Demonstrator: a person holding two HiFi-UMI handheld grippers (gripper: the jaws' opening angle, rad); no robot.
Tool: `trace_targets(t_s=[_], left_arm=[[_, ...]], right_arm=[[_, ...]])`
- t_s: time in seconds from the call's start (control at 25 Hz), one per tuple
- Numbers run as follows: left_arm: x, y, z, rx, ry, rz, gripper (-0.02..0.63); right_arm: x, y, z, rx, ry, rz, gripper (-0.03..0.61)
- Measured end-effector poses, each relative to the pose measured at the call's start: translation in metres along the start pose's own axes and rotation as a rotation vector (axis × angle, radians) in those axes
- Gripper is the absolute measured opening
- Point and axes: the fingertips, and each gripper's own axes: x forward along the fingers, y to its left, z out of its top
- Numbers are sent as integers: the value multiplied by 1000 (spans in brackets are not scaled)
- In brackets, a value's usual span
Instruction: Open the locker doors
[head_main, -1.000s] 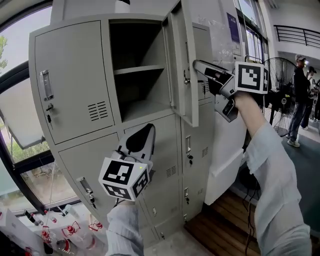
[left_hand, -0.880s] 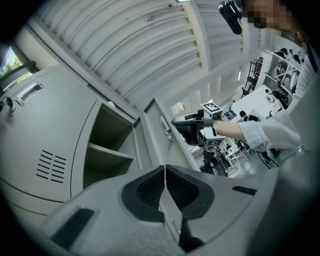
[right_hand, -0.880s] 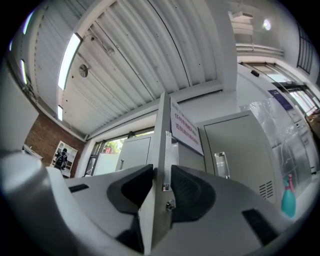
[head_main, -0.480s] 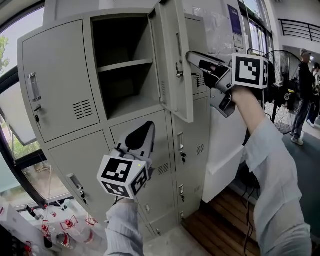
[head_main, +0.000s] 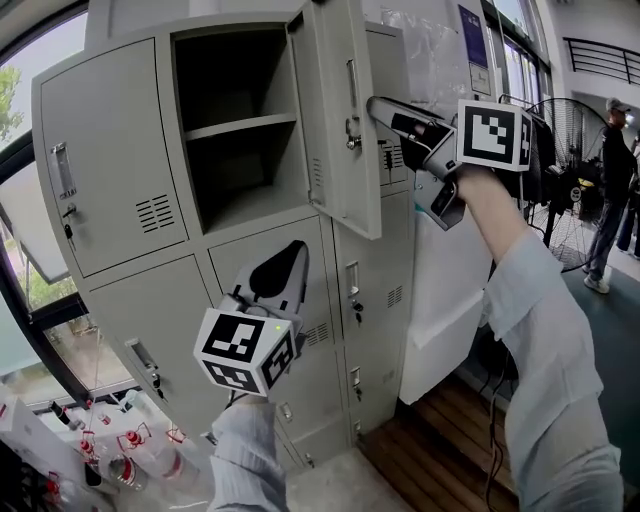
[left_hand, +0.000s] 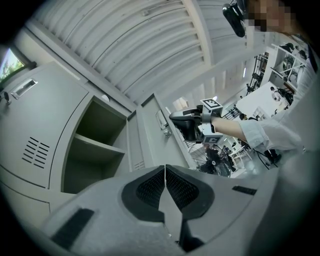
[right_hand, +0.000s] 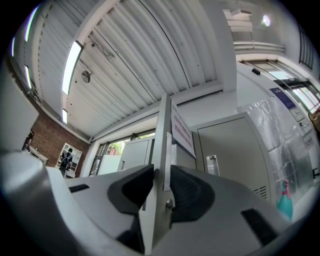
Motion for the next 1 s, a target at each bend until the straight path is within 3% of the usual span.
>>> trace_targets(t_s=[0.32, 0.64, 1.0], left_arm=[[-10, 3, 2, 21, 19, 23, 14], [-28, 9, 7, 38, 17, 29, 14], [-70, 9, 3, 14, 6, -19, 14]], right_arm=[[-2, -1, 1, 29, -34, 2, 103], [-26, 0, 10, -37, -126, -138, 103], [-66, 68, -6, -229, -185, -224, 103]])
